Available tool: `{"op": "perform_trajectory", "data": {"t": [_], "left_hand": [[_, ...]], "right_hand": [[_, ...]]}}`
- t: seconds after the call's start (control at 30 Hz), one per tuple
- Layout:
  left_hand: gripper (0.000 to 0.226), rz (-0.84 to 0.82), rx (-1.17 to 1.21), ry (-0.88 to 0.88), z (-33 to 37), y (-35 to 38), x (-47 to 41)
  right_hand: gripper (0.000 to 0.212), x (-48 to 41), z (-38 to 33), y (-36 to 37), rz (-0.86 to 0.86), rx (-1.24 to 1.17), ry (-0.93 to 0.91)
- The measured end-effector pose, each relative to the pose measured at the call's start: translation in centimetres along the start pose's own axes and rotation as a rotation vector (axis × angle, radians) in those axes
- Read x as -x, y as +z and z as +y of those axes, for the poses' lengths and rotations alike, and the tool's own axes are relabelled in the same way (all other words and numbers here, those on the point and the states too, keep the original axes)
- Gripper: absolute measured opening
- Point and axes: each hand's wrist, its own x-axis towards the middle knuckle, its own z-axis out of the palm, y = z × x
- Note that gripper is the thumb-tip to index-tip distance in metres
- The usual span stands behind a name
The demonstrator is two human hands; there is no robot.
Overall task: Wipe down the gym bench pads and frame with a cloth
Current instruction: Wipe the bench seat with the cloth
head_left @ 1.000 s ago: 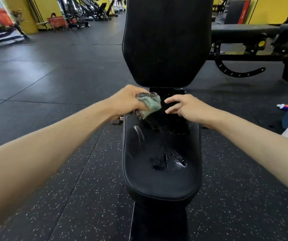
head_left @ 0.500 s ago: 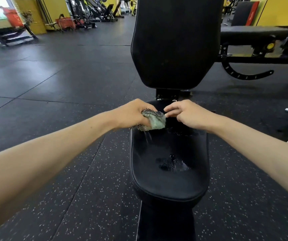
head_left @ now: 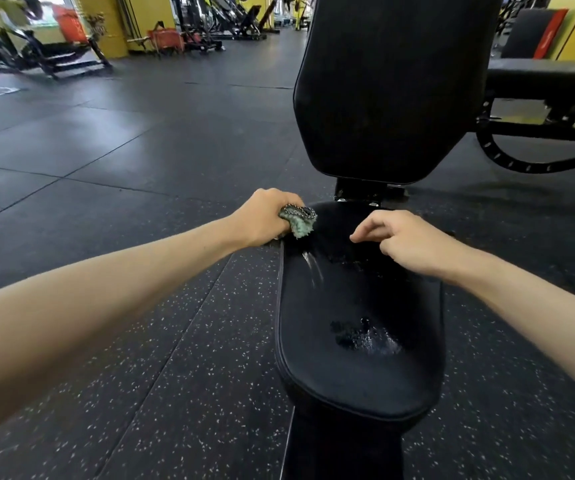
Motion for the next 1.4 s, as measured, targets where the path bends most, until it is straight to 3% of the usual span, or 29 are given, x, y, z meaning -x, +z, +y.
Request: {"op": "perform_trajectory", "data": {"t": [0.2,0.37,0.47,0.6,0.67,0.77,0.83,0.97,1.07,1.17,1.27,1.4], "left_hand": [[0.024,-0.242,0.184,-0.014,2.4,-1.0,2.4],[0.002,0.108,0.04,-0.15,1.7,-0.4,2.0],[0.008,0.166,-0.116,-0.152,2.6,1.3,3.0],[0.004,0.161,-0.298,-0.06,6.2,3.4,3.9],[0.014,0.144,-0.338,-0.035,7.4,4.0,3.5],[0.024,0.05,-0.123,-0.052,7.9,3.7,2.7],[0.019,0.094,0.018,-0.101,7.3,2.5,2.1],[0.012,0.259,-0.086,-0.159,5.3,0.4,1.4],[0.012,0.21,-0.226,-0.202,5.6,1.4,2.7],[0.022,0.155,-0.389,-0.12,8.2,3.5,3.9],[0.016,0.126,-0.416,-0.042,10.4,4.8,3.5],[0.02,0.045,-0.105,-0.096,11.0,4.9,2.1]], "right_hand": [[0.049,-0.2,0.3,0.3,0.046,0.023,-0.005],[0.046,-0.1,-0.6,0.3,0.085,-0.014,0.019],[0.046,-0.1,-0.7,0.2,0.089,-0.014,0.031],[0.046,-0.3,-0.6,0.3,0.083,-0.023,0.04],[0.045,-0.4,-0.8,0.0,0.077,-0.035,0.056],[0.041,-0.4,-1.1,-0.3,0.069,-0.046,0.051],[0.037,-0.1,-1.2,-0.5,0.06,-0.075,0.049],[0.044,0.1,-0.9,-0.9,0.072,-0.085,0.052],[0.05,0.1,-0.6,-1.0,0.083,-0.073,0.053],[0.049,0.4,-0.3,-1.1,0.105,-0.069,0.049],[0.049,0.6,-0.2,-1.1,0.166,-0.045,0.034],[0.043,0.3,-0.1,-1.5,0.241,-0.028,0.031]]}}
